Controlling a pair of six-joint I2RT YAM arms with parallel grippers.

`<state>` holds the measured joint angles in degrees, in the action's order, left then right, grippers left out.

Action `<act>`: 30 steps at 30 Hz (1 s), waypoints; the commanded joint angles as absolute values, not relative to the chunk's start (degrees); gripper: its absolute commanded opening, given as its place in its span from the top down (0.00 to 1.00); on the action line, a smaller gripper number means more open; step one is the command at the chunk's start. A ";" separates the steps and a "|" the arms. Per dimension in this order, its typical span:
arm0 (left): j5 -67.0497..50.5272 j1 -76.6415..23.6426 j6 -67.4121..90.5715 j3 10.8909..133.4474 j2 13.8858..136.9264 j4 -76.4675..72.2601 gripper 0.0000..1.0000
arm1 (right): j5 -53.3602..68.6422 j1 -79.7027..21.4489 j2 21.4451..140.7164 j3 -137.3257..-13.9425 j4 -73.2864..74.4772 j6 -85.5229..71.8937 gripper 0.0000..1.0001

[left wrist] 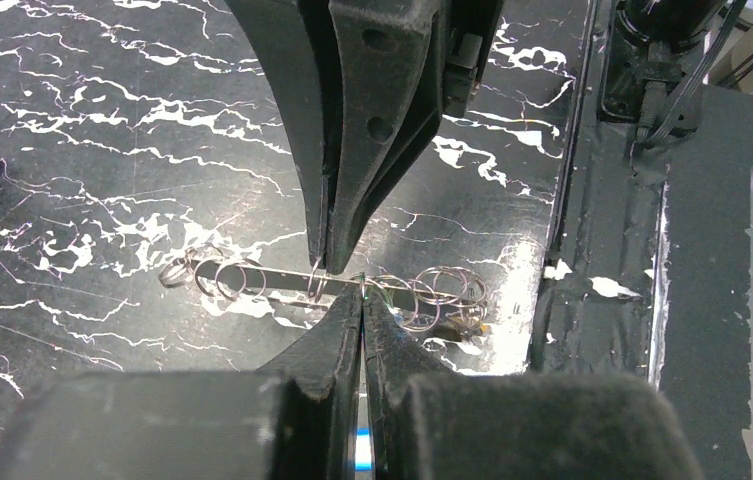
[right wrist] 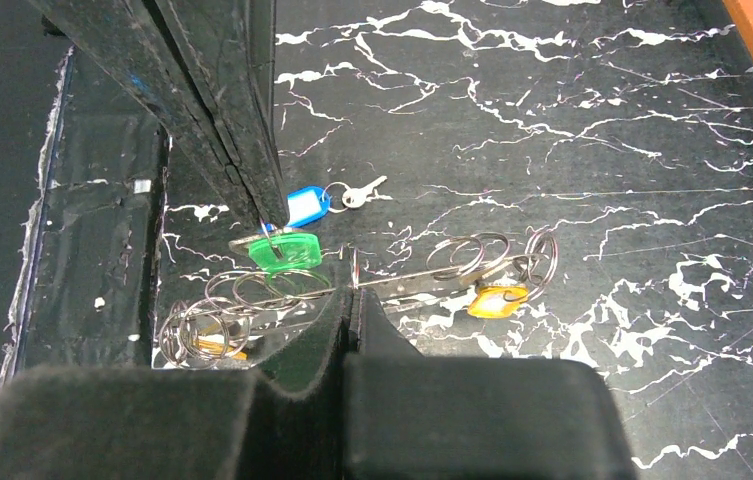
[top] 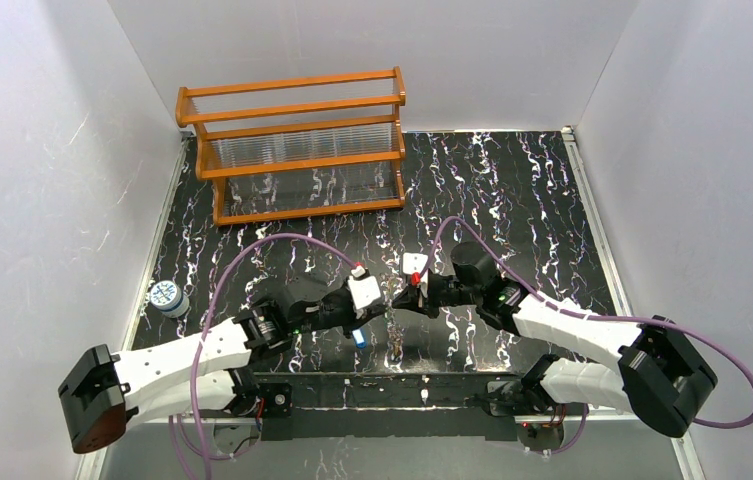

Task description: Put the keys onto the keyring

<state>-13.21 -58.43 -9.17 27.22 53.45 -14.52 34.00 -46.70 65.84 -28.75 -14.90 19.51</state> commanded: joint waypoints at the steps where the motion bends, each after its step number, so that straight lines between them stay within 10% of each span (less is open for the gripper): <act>1: -12.92 -58.71 -7.56 26.13 51.02 -13.88 1.00 | 33.92 -47.04 63.83 -31.24 -18.52 19.16 0.99; 30: -9.20 -58.71 -6.23 27.51 57.72 -19.49 1.00 | 35.49 -47.13 63.73 -30.69 -19.45 19.59 0.99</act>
<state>-10.87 -58.43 -6.37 26.68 57.71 -18.39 34.68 -46.70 64.90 -28.75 -15.59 19.49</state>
